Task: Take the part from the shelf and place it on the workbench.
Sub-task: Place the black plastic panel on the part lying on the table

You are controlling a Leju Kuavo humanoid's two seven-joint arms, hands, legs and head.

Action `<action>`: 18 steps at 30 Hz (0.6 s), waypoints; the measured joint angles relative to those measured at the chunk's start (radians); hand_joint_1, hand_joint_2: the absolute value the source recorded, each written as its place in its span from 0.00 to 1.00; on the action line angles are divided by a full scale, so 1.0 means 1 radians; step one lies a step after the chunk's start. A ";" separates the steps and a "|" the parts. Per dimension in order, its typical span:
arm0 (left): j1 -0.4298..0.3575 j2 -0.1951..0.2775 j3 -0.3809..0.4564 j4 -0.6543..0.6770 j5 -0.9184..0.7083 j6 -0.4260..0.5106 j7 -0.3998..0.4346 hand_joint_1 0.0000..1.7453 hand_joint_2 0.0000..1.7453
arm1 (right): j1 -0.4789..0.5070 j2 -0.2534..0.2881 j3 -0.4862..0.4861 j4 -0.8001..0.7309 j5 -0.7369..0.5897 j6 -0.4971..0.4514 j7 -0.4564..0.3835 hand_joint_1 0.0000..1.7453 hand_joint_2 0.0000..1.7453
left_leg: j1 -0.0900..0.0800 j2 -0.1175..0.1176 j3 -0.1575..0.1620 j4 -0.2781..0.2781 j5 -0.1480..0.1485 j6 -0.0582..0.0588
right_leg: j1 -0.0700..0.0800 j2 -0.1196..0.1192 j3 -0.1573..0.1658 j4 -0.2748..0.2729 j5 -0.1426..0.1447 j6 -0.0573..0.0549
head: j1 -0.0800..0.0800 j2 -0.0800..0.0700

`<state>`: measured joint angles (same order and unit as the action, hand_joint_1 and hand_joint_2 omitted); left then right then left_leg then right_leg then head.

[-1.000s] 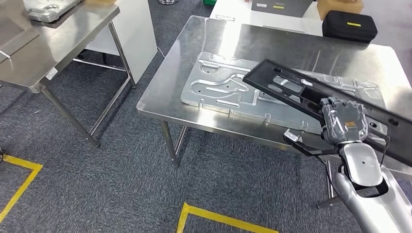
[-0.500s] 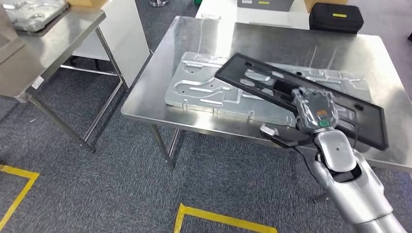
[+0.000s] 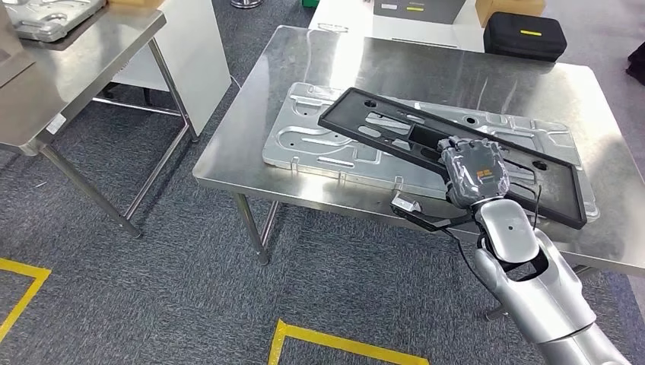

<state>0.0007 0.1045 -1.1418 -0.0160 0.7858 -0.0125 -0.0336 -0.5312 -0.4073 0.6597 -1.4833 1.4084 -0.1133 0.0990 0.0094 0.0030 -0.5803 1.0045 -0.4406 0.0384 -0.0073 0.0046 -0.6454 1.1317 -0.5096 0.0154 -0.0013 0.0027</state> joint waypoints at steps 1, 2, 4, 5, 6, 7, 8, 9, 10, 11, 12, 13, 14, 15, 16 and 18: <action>0.000 0.000 -0.001 0.000 0.000 0.000 0.000 0.00 1.00 | -0.001 -0.001 0.001 0.002 0.000 0.000 0.000 1.00 1.00 | 0.000 0.001 0.000 0.000 0.000 0.001 | -0.002 -0.001 -0.030 0.063 -0.032 0.006 | 0.000 0.000; 0.000 0.000 -0.001 0.000 0.000 0.000 0.000 0.00 1.00 | -0.001 -0.002 0.003 0.004 0.000 0.000 0.001 1.00 1.00 | 0.000 0.001 0.000 0.000 0.000 0.002 | -0.005 -0.001 -0.061 0.126 -0.056 0.010 | 0.000 0.000; 0.000 0.000 -0.002 0.000 0.000 0.000 0.000 0.00 1.00 | 0.001 -0.003 0.007 0.008 -0.001 0.000 0.001 1.00 1.00 | 0.001 0.001 0.000 0.003 -0.002 0.001 | -0.010 -0.002 -0.087 0.173 -0.054 0.016 | 0.000 0.000; 0.000 -0.001 -0.002 0.000 0.000 0.000 0.000 0.00 1.00 | 0.001 -0.004 0.009 0.010 -0.002 0.000 0.002 1.00 1.00 | 0.001 0.001 0.001 0.005 -0.004 0.000 | -0.013 -0.003 -0.071 0.138 -0.025 0.018 | 0.000 0.000; 0.000 -0.001 -0.003 0.000 0.000 0.000 0.000 0.00 1.00 | 0.000 -0.006 0.011 0.011 -0.004 0.000 0.002 1.00 1.00 | 0.002 0.001 0.002 0.008 -0.007 -0.003 | -0.015 -0.006 -0.039 0.073 0.013 0.018 | 0.000 0.000; 0.000 -0.002 -0.004 0.000 0.000 0.000 0.000 0.00 1.00 | -0.001 -0.008 0.013 0.011 -0.005 0.000 0.002 1.00 1.00 | 0.001 0.001 0.002 0.012 -0.010 -0.006 | -0.015 -0.009 -0.006 0.005 0.039 0.017 | 0.000 0.000; 0.000 -0.002 -0.005 0.000 0.000 0.000 -0.001 0.00 1.00 | -0.003 -0.011 0.013 0.011 -0.006 0.000 0.003 1.00 1.00 | -0.001 0.001 0.001 0.015 -0.013 -0.010 | -0.013 -0.010 0.019 -0.048 0.057 0.012 | 0.000 0.000; 0.000 -0.002 -0.005 0.000 0.000 0.000 -0.001 0.00 1.00 | -0.004 -0.014 0.014 0.011 -0.007 0.000 0.004 1.00 1.00 | -0.003 0.001 -0.001 0.017 -0.014 -0.015 | -0.011 -0.011 0.032 -0.078 0.062 0.008 | 0.000 0.000; 0.000 -0.002 -0.005 0.001 0.001 0.000 -0.002 0.00 1.00 | -0.004 -0.017 0.014 0.011 -0.008 0.000 0.005 1.00 1.00 | -0.004 0.001 -0.002 0.018 -0.014 -0.019 | -0.007 -0.010 0.034 -0.085 0.058 0.002 | 0.000 0.000; 0.000 -0.003 -0.005 0.001 0.001 0.000 -0.003 0.00 1.00 | -0.004 -0.020 0.014 0.011 -0.008 0.000 0.006 1.00 1.00 | -0.005 0.002 -0.002 0.016 -0.014 -0.024 | -0.006 -0.008 0.033 -0.087 0.061 -0.004 | 0.000 0.000; 0.000 -0.003 -0.005 0.001 0.002 0.000 -0.004 0.00 1.00 | -0.004 -0.022 0.014 0.011 -0.009 0.000 0.008 1.00 1.00 | -0.004 0.002 -0.002 0.017 -0.016 -0.030 | -0.008 -0.007 0.033 -0.090 0.063 -0.010 | -0.001 0.000; 0.000 -0.003 -0.005 0.001 0.002 0.000 -0.005 0.00 1.00 | -0.005 -0.025 0.014 0.011 -0.009 0.000 0.009 1.00 1.00 | -0.003 0.003 -0.005 0.026 -0.025 -0.034 | -0.010 -0.007 0.035 -0.094 0.064 -0.018 | -0.001 0.000; 0.000 -0.003 -0.005 0.001 0.003 0.000 -0.006 0.00 1.00 | -0.006 -0.027 0.014 0.011 -0.010 0.000 0.010 1.00 1.00 | -0.002 0.002 -0.016 0.053 -0.044 -0.038 | -0.012 -0.006 0.037 -0.097 0.067 -0.026 | -0.001 0.000; 0.000 -0.003 -0.005 0.001 0.004 0.000 -0.007 0.00 1.00 | -0.007 -0.027 0.014 0.010 -0.010 0.000 0.010 1.00 1.00 | -0.001 0.002 -0.038 0.102 -0.073 -0.041 | -0.013 -0.006 0.039 -0.100 0.068 -0.032 | -0.001 0.000; 0.000 -0.003 -0.005 0.001 0.004 0.000 -0.008 0.00 1.00 | -0.007 -0.028 0.014 0.010 -0.010 0.001 0.011 1.00 1.00 | 0.000 0.001 -0.068 0.169 -0.107 -0.044 | -0.011 -0.006 0.039 -0.100 0.068 -0.037 | -0.001 0.000; 0.000 -0.003 -0.005 0.001 0.004 0.000 -0.008 0.00 1.00 | -0.004 -0.028 0.014 0.011 -0.010 0.001 0.011 1.00 1.00 | 0.001 0.001 -0.127 0.290 -0.151 -0.046 | -0.007 -0.005 0.039 -0.100 0.067 -0.040 | -0.002 0.000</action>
<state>0.0009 0.1011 -1.1473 -0.0149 0.7900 -0.0122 -0.0420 -0.5356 -0.4356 0.6737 -1.4727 1.3983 -0.1123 0.1099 0.0100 0.0040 -0.7072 1.2948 -0.5916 -0.0077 -0.0139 0.0000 -0.6065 1.0319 -0.4421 -0.0241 -0.0029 0.0027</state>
